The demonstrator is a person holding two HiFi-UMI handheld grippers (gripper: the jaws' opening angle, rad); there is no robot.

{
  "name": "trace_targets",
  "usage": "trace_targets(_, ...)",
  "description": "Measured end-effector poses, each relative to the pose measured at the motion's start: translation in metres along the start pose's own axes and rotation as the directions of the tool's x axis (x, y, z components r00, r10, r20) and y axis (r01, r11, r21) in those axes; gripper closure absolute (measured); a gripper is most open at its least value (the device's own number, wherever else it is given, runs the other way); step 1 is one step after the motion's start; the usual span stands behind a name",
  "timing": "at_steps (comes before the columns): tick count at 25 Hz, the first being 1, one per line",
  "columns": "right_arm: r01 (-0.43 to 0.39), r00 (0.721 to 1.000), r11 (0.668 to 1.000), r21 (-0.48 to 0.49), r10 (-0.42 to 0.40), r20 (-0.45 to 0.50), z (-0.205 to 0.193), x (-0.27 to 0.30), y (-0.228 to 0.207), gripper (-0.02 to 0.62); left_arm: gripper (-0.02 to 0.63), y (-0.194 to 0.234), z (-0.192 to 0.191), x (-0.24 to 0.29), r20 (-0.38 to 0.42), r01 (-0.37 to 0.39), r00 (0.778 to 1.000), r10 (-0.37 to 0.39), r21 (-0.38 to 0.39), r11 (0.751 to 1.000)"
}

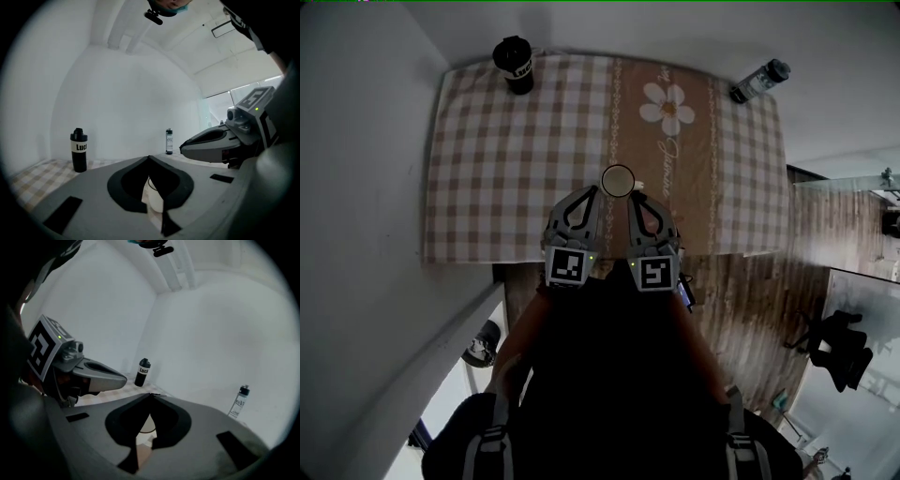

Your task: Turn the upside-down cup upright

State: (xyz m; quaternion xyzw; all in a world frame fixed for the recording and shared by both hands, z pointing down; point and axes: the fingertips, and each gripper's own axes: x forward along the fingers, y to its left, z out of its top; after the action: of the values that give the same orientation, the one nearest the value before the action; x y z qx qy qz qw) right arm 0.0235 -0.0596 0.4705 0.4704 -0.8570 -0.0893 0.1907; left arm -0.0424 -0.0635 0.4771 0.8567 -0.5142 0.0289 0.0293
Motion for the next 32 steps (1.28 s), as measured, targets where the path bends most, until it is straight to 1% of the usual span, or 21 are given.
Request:
trace_targets(4, 0.021, 0.999, 1.000, 0.014, -0.021, -0.027, -0.011, -0.001, -0.006, 0.589, 0.607, 0.014, -0.009, -0.007, -0.020, -0.002, 1.000, 0.002, -0.009, 1.000)
trace_targets(6, 0.019, 0.999, 1.000, -0.007, -0.019, -0.034, -0.012, 0.008, -0.013, 0.589, 0.607, 0.023, -0.013, -0.001, -0.040, 0.005, 0.999, -0.005, 0.000, 1.000)
trace_targets(8, 0.013, 1.000, 0.999, -0.031, -0.013, -0.014, -0.010, 0.017, -0.019, 0.589, 0.607, 0.028, -0.018, 0.006, -0.051, 0.020, 0.998, -0.019, 0.005, 1.000)
trace_targets(11, -0.011, 1.000, 0.998, -0.058, 0.010, -0.011, -0.010, 0.023, -0.019, 0.589, 0.607, 0.027, -0.025, 0.011, -0.046, 0.058, 0.997, -0.058, 0.004, 0.998)
trace_targets(13, -0.056, 0.998, 0.995, -0.079, 0.056, -0.001, -0.008, 0.026, -0.012, 0.589, 0.606, 0.025, -0.027, 0.014, -0.025, 0.072, 0.997, -0.072, 0.001, 0.997)
trace_targets(15, -0.126, 0.992, 0.983, -0.130, 0.127, -0.004, -0.010, 0.029, 0.000, 0.589, 0.606, 0.024, -0.032, 0.019, -0.019, 0.077, 0.997, -0.077, 0.003, 0.997)
trace_targets(17, -0.187, 0.982, 0.962, -0.198, 0.183, -0.039, -0.018, 0.028, 0.011, 0.588, 0.606, 0.019, -0.034, 0.023, -0.029, 0.087, 0.996, -0.086, 0.010, 0.996)
trace_targets(19, -0.235, 0.972, 0.946, -0.224, 0.222, -0.082, -0.028, 0.024, 0.018, 0.588, 0.606, 0.013, -0.030, 0.024, -0.035, 0.109, 0.994, -0.108, 0.010, 0.994)
trace_targets(22, -0.273, 0.960, 0.941, -0.203, 0.254, -0.114, -0.037, 0.024, 0.027, 0.588, 0.606, 0.013, -0.032, 0.021, -0.037, 0.134, 0.990, -0.133, 0.013, 0.991)
trace_targets(24, -0.308, 0.948, 0.935, -0.179, 0.285, -0.142, -0.042, 0.025, 0.032, 0.588, 0.604, 0.014, -0.034, 0.020, -0.038, 0.146, 0.989, -0.146, 0.006, 0.989)
trace_targets(25, -0.331, 0.939, 0.929, -0.166, 0.306, -0.157, -0.045, 0.026, 0.034, 0.577, 0.603, 0.014, -0.035, 0.020, -0.040, 0.150, 0.988, -0.150, 0.002, 0.989)
trace_targets(26, -0.354, 0.929, 0.922, -0.156, 0.328, -0.169, -0.046, 0.027, 0.036, 0.542, 0.603, 0.013, -0.037, 0.020, -0.042, 0.154, 0.987, -0.154, -0.001, 0.988)
trace_targets(27, -0.371, 0.922, 0.916, -0.150, 0.344, -0.178, -0.047, 0.027, 0.037, 0.523, 0.603, 0.013, -0.039, 0.019, -0.046, 0.157, 0.986, -0.157, -0.002, 0.988)
trace_targets(30, -0.400, 0.907, 0.905, -0.143, 0.369, -0.206, -0.048, 0.030, 0.039, 0.525, 0.603, 0.012, -0.041, 0.017, -0.056, 0.160, 0.986, -0.160, -0.001, 0.987)
trace_targets(32, -0.426, 0.891, 0.894, -0.137, 0.389, -0.233, -0.050, 0.032, 0.044, 0.523, 0.603, 0.013, -0.042, 0.014, -0.058, 0.161, 0.985, -0.161, 0.001, 0.987)
